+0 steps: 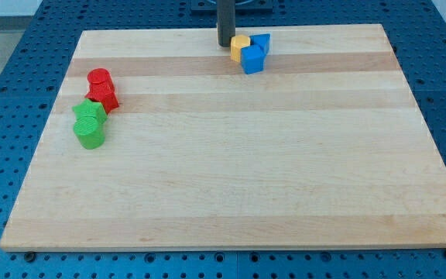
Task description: Push the yellow hexagon into the blue cube
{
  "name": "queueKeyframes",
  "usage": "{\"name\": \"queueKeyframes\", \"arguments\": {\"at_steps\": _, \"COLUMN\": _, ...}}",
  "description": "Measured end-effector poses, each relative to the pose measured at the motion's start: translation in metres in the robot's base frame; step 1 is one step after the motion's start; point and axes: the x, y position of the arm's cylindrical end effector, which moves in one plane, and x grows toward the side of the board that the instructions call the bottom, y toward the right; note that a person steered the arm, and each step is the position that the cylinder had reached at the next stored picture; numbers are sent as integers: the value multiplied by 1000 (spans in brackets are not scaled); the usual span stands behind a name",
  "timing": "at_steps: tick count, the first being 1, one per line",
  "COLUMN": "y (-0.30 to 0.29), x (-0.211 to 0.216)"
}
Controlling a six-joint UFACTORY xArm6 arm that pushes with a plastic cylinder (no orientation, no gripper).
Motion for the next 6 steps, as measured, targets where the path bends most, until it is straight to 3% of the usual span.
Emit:
{"name": "queueKeyframes", "arguments": {"at_steps": 2, "y": -104, "x": -11}}
{"name": "queueKeyframes", "arguments": {"at_steps": 3, "y": -101, "x": -39}}
{"name": "queueKeyframes", "arguments": {"at_steps": 6, "y": -29, "x": -39}}
